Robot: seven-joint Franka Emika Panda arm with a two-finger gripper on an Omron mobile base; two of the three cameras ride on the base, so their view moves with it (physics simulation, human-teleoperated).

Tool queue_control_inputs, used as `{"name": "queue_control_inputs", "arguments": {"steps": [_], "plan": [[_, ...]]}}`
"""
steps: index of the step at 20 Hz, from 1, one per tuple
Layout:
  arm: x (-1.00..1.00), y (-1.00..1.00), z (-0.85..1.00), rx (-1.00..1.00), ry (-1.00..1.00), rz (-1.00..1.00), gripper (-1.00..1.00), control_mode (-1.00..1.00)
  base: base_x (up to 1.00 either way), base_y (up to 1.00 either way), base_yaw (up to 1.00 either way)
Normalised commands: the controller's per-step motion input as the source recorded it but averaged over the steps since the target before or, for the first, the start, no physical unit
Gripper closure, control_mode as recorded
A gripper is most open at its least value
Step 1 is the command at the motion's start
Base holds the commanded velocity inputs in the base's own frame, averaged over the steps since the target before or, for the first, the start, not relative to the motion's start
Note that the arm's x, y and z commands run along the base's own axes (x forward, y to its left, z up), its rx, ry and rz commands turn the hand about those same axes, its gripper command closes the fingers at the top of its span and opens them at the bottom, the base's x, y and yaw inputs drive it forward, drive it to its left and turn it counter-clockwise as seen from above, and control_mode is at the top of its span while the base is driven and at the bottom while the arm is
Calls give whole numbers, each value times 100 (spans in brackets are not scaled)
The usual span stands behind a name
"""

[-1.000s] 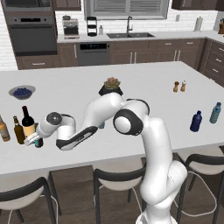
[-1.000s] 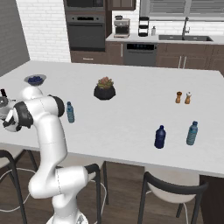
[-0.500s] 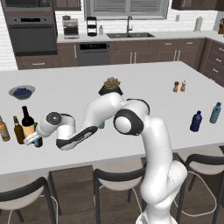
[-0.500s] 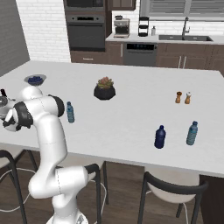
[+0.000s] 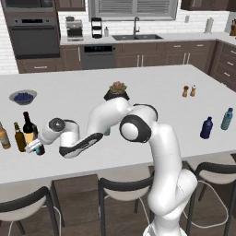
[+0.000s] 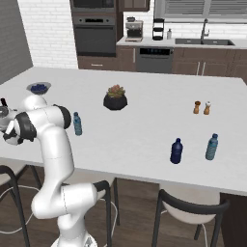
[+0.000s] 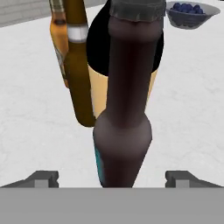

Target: Move the plastic bottles in the middle to the plastics group, and the glass bottles in the middle to the glass group.

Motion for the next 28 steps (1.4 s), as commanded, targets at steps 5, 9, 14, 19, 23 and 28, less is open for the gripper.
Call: {"name": "queue_control_inputs", "arguments": {"steps": [5,9,14,19,23,28], "plan": [[-3,0,7,0,0,0,-100,-100,0,0,0],[-40,-16,25,0,0,-2,-100,-100,0,0,0],[-57,-69,30,1,0,-12,-100,-100,0,0,0],[-34,-91,32,0,6,-19,-100,-100,0,0,0],[-5,-100,51,0,22,-23,-100,-100,0,0,0],[1,-98,84,0,38,-21,-100,-100,0,0,0]]}}
